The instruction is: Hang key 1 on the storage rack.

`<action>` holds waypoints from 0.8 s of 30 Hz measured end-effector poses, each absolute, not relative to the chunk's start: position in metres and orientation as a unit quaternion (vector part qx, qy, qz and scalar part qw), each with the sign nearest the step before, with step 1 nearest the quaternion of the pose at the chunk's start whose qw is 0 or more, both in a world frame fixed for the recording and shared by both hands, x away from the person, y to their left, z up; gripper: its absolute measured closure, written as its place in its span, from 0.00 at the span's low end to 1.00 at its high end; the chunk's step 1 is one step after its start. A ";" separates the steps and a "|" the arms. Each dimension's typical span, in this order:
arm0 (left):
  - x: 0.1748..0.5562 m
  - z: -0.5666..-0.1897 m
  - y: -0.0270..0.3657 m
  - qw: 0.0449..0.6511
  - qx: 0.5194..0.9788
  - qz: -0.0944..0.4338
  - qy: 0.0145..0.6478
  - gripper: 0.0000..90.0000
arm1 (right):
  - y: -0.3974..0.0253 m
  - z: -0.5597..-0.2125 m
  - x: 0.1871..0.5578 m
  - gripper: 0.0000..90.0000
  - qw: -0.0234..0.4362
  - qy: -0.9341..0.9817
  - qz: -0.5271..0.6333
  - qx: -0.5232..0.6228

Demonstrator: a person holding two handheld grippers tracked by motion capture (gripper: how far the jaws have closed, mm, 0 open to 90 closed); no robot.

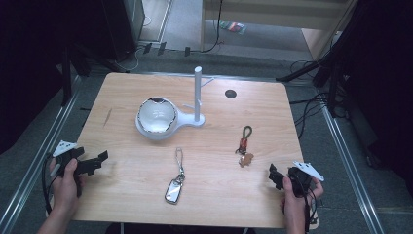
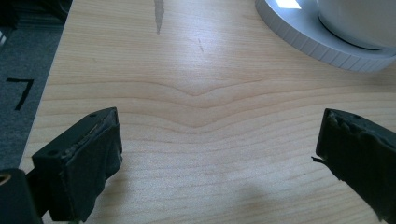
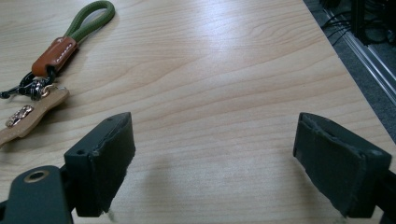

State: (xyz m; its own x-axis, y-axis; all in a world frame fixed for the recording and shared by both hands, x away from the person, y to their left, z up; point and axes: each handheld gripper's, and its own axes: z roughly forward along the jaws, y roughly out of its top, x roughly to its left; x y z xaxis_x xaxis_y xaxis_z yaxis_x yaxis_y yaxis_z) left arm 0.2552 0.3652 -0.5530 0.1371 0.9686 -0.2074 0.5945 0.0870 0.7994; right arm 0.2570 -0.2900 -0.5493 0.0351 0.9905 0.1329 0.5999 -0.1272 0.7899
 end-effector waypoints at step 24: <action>0.255 -0.553 0.366 0.410 0.636 0.230 0.613 0.01 | -0.275 -0.529 0.260 0.15 0.244 0.655 0.332 0.633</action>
State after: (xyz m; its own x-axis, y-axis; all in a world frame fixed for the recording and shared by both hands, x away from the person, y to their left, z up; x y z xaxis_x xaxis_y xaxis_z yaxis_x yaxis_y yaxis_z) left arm 0.2549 0.3660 -0.5529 0.1438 0.9671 -0.2101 0.5904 0.0865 0.8025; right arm 0.2596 -0.2745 -0.5291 -0.0790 0.9918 0.1005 0.6684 -0.0221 0.7435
